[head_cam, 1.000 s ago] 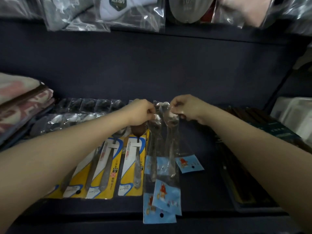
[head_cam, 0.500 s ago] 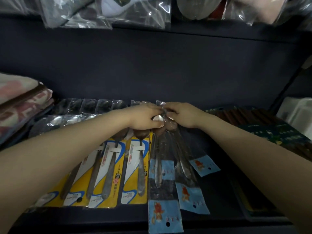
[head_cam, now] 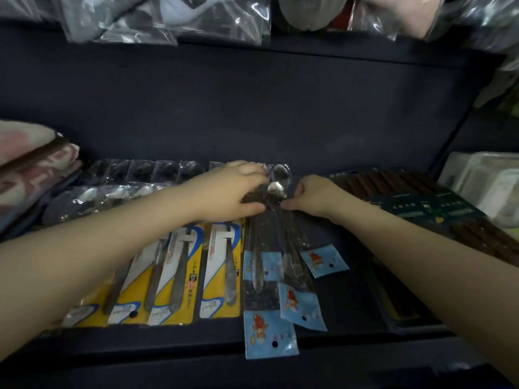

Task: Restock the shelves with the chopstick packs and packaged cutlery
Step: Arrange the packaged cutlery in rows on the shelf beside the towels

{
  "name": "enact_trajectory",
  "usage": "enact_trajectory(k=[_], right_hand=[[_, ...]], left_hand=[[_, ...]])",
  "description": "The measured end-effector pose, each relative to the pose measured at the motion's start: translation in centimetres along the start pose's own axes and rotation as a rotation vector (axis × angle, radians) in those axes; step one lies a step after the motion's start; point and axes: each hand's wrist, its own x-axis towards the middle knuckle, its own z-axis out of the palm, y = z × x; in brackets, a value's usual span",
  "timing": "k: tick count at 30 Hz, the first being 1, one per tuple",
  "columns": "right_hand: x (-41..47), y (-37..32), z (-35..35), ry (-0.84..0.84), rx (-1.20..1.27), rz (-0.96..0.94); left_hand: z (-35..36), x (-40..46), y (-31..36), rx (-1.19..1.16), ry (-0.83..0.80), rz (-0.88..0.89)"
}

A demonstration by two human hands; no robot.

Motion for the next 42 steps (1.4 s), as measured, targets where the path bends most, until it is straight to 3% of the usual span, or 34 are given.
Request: enact_trajectory(k=[7, 16, 24, 30, 35, 38, 42], right_hand=[[-1.0, -1.0, 0.4, 0.016, 0.121, 0.089], [-2.9, -2.2, 0.1, -0.097, 0.182, 0.213], [-3.6, -2.1, 0.9, -0.061, 0.205, 0.084], [-3.1, -2.4, 1.7, 0.034, -0.148, 0.004], [-3.1, -2.3, 1.6, 0.020, -0.027, 0.012], [-2.9, -1.9, 1.8, 0.037, 0.040, 0.019], [-2.9, -2.0, 2.7, 0.095, -0.100, -0.035]], left_hand=[[-0.7, -7.3, 4.7, -0.125, -0.230, 0.050], [0.0, -7.1, 7.4, -0.335, -0.268, 0.023], [1.3, -7.0, 8.2, -0.260, -0.262, 0.047], [1.2, -7.3, 8.2, -0.294, -0.272, 0.033], [1.0, -8.5, 7.3, -0.182, -0.201, -0.049], [1.6, -9.3, 6.9, -0.087, -0.276, -0.113], [2.0, -9.5, 6.6, -0.074, -0.282, -0.130]])
